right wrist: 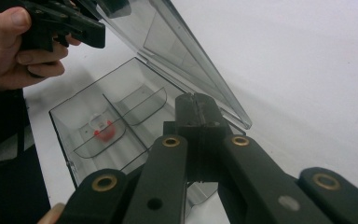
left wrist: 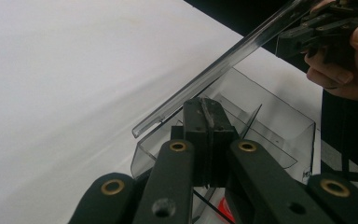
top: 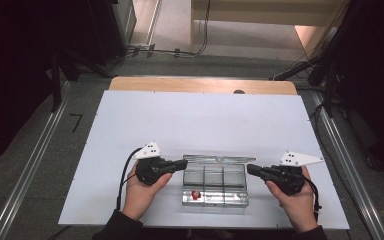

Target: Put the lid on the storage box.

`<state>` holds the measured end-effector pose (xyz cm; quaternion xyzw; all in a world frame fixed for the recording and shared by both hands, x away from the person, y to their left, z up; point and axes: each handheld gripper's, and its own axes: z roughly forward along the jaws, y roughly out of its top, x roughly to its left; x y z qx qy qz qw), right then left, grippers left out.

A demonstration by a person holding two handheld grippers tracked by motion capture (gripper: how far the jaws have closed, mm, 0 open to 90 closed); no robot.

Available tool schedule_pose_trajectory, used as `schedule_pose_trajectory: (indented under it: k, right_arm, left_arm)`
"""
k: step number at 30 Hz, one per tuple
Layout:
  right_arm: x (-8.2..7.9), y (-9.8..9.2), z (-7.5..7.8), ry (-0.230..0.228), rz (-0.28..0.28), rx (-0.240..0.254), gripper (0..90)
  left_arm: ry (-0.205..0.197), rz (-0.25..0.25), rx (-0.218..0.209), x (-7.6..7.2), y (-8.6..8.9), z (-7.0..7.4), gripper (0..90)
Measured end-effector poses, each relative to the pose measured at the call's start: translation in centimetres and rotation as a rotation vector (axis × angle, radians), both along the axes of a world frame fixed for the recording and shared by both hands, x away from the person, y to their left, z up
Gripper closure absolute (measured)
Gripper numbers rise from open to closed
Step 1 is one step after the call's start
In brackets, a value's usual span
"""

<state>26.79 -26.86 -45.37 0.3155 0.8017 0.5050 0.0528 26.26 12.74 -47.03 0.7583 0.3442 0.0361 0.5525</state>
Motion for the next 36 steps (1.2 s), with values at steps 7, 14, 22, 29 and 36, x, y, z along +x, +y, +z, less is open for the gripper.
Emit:
schedule_pose_trajectory:
  k: [7,14,22,29,36]
  right_arm:
    - [-0.4,-0.2,0.0,-0.005,-0.002,0.006,87.7]
    - [-0.9,-0.2,0.0,-0.007,0.005,0.004,87.7]
    - [-1.4,-0.3,-0.2,-0.013,0.007,0.001,87.7]
    - [-1.8,-0.4,-0.3,-0.013,0.012,-0.002,87.7]
    - [-2.3,-0.6,-0.5,-0.014,0.025,-0.007,87.7]
  left_arm:
    - [-0.004,-0.006,-0.003,-0.5,0.0,-0.1,90.0]
    - [-0.005,-0.017,-0.006,-1.0,-0.2,0.0,90.0]
    - [-0.010,-0.023,0.002,-1.6,-0.1,0.0,90.0]
    - [-0.012,-0.020,0.003,-2.2,0.1,-0.1,90.0]
    - [-0.015,-0.027,0.011,-2.9,0.3,-0.3,90.0]
